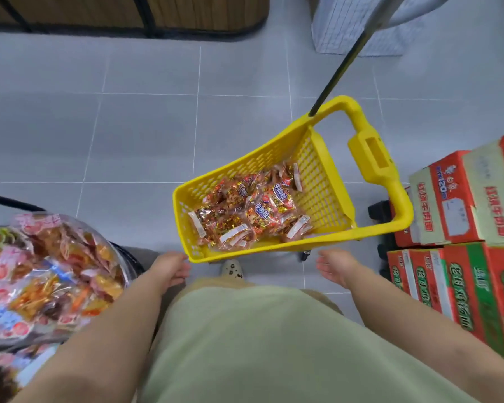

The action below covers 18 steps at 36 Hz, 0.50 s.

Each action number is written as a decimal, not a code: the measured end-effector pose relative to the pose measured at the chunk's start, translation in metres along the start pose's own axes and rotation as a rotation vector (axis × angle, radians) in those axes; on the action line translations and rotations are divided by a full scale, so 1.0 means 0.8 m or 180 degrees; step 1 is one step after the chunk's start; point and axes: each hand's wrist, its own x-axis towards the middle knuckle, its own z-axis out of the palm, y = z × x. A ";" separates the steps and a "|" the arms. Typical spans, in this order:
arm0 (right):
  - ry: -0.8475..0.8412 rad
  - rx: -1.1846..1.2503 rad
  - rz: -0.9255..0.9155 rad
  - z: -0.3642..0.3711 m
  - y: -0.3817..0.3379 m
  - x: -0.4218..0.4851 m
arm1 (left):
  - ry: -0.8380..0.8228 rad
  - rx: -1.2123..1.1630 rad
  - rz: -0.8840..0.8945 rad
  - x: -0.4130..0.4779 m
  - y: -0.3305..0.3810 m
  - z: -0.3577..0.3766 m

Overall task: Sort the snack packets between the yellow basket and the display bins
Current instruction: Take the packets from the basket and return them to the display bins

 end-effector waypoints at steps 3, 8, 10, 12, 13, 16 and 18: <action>0.0034 0.0140 -0.0017 0.017 -0.047 0.002 | 0.0066 0.0155 0.0094 0.019 0.039 -0.013; -0.0071 -0.0026 -0.0027 0.045 -0.105 0.012 | 0.0231 0.0240 0.0155 0.043 0.083 -0.024; -0.0161 -0.0140 -0.0008 0.060 -0.124 0.019 | 0.0322 0.0324 0.0277 0.055 0.089 -0.024; -0.0309 -0.0294 0.0018 0.076 -0.140 0.030 | 0.0413 0.0391 0.0500 0.066 0.091 -0.023; -0.0358 -0.0431 0.0006 0.084 -0.146 0.040 | 0.0476 0.0391 0.0602 0.071 0.092 -0.022; -0.0434 -0.0936 0.0008 0.107 -0.164 0.067 | 0.0679 0.0190 0.0532 0.088 0.094 -0.018; -0.0568 -0.1387 -0.0046 0.124 -0.175 0.083 | 0.0654 0.0118 0.0386 0.102 0.094 -0.012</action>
